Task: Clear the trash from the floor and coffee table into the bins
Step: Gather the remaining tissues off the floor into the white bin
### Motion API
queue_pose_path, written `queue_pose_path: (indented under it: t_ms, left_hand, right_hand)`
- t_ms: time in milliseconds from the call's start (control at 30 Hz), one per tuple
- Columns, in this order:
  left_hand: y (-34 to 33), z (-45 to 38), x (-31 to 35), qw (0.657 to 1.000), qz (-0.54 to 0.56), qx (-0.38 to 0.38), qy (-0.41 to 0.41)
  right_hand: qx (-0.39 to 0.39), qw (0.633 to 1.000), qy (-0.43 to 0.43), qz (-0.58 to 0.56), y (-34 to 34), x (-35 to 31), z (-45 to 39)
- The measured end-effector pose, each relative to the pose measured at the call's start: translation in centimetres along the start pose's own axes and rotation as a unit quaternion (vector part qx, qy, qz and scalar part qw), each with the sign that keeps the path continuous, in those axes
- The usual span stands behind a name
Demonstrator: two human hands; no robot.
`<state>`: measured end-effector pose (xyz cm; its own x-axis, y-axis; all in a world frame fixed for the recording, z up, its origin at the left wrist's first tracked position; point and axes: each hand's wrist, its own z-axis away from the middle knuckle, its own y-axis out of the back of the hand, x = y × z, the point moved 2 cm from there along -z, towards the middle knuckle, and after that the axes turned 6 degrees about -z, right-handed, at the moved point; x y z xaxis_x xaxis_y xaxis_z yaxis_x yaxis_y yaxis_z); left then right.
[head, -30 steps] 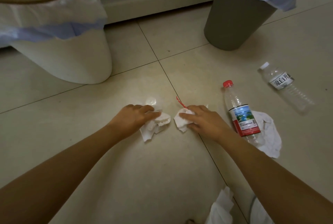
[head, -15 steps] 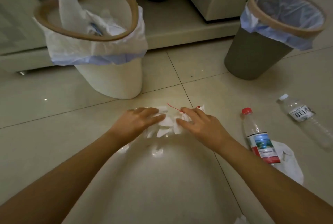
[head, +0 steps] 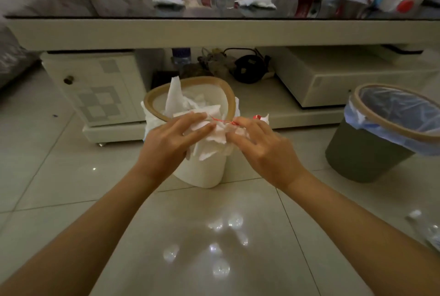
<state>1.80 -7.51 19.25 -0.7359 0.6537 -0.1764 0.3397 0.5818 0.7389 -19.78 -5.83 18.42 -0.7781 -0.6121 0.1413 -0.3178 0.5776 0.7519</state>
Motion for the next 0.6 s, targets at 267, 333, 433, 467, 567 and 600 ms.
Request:
queue_pose_path:
  t_ms: [267, 333, 433, 467, 567, 600]
  left_hand:
    - [0.2, -4.5, -4.3, 0.997, -0.007, 0.0, 0.072]
    - [-0.5, -4.7, -5.3, 0.995, -0.019, -0.002, 0.094]
    - [-2.5, -4.4, -6.6, 0.994, -0.07, -0.042, 0.068]
    - [-3.3, -4.3, -7.2, 0.989, -0.083, -0.091, 0.081]
    - [-5.6, -3.9, -9.0, 0.952, -0.158, -0.229, 0.127]
    - [-6.0, -3.8, -9.5, 0.944, -0.171, -0.248, 0.138]
  right_hand:
    - [-0.009, 0.998, -0.028, -0.057, -2.2, 0.2, -6.2]
    - [0.0, 0.997, -0.036, -0.068, -2.8, 0.4, -7.0]
    - [0.003, 0.995, -0.051, -0.089, -4.2, 0.9, -8.2]
    - [-0.021, 0.99, -0.074, -0.116, -5.1, 1.1, -8.8]
    - [-0.204, 0.938, -0.174, -0.218, -8.2, 1.9, -9.7]
    - [-0.267, 0.919, -0.186, -0.223, -9.1, 2.1, -9.9]
